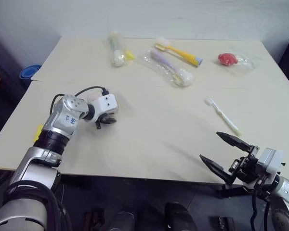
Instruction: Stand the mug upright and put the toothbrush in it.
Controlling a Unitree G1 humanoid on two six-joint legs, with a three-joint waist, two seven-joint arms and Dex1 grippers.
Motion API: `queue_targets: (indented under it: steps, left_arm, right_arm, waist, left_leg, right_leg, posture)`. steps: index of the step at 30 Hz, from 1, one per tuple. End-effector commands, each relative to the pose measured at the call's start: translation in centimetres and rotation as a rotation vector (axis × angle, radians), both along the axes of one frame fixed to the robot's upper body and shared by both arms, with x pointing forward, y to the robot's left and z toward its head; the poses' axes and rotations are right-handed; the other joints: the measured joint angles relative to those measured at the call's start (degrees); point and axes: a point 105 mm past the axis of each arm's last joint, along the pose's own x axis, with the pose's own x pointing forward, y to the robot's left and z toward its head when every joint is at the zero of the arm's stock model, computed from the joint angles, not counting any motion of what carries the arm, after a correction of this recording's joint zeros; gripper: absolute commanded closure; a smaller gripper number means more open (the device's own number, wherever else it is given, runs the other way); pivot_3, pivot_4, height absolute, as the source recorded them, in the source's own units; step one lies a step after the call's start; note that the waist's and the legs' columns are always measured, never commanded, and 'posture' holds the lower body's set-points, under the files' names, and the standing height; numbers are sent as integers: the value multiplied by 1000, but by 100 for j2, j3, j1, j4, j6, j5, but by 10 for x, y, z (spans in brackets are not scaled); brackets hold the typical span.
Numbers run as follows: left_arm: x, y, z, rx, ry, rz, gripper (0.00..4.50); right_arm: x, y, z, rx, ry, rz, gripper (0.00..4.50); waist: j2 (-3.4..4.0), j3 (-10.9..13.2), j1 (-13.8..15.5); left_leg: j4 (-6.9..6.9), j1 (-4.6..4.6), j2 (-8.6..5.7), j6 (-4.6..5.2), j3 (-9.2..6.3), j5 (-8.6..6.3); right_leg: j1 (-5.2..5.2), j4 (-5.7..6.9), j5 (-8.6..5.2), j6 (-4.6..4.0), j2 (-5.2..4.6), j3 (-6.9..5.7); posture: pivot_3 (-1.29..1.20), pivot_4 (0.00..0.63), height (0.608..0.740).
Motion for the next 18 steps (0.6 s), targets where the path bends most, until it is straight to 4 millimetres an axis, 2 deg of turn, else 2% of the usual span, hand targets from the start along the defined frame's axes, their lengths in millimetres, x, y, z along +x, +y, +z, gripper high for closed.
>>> queue_targets:
  steps: [1, 2, 3, 7, 9, 11, 14, 18]
  left_arm:
    - [-3, -11, -8, -134, 83, -22, 4169]
    - [-5, -19, -5, -193, 100, -46, 4467]
    - [-13, -40, 4, -314, 134, -148, 4467]
    - [-49, -96, 35, -624, 134, -553, 4467]
    - [-68, -120, 42, -756, 107, -737, 4467]
    - [-81, -140, 45, -898, 90, -841, 4467]
    - [-88, -165, 26, -981, 124, -863, 4467]
    - [-91, -188, -20, -985, 171, -778, 4467]
  right_arm:
    - [-3, -2, 9, 5, -45, -15, 0]
    - [-4, -4, 9, 2, -44, -21, 0]
    - [-5, -7, 9, -4, -39, -36, 0]
    - [-13, -21, 9, -29, -34, -90, 0]
    - [-16, -29, 11, -51, -46, -127, 0]
    - [-18, -35, 12, -75, -62, -159, 0]
    - [-22, -42, 12, -101, -75, -192, 0]
    - [-25, -41, 16, -111, -85, -207, 0]
  waist:
    - [0, -1, 15]
    - [0, 0, 29]
    - [0, -1, 41]
    - [-1, 0, 165]
    - [-5, 2, 165]
    - [-14, 8, 137]
    - [-21, 12, 100]
    - [-24, 12, 55]
  left_leg:
    - [1, 0, 0, 0, 0, 0]
    - [2, 0, -2, 2, -1, 1]
    - [3, -3, -6, 4, -2, 2]
    - [5, -12, -16, 10, -12, 4]
    - [6, -18, -24, 16, -16, 5]
    - [7, -22, -32, 19, -13, 6]
    - [6, -19, -32, 20, -8, 6]
    - [5, -1, -18, 17, 13, 5]
  right_leg:
    - [1, 1, 0, 0, -1, 0]
    - [1, 1, 0, 0, 1, -1]
    - [0, 2, 0, 0, 1, -2]
    - [3, 4, 2, 4, -3, -4]
    - [4, -2, 5, 9, -9, -10]
    - [1, -8, 10, 18, -12, -19]
    - [-3, -9, 12, 23, -12, -14]
    - [-1, -19, 13, 24, -9, 3]
  posture:
    - [0, 150, 740]
    - [0, 150, 740]
    - [0, 150, 740]
    - [0, 150, 740]
    - [0, 150, 740]
    - [0, 150, 740]
    - [0, 150, 740]
    - [0, 150, 740]
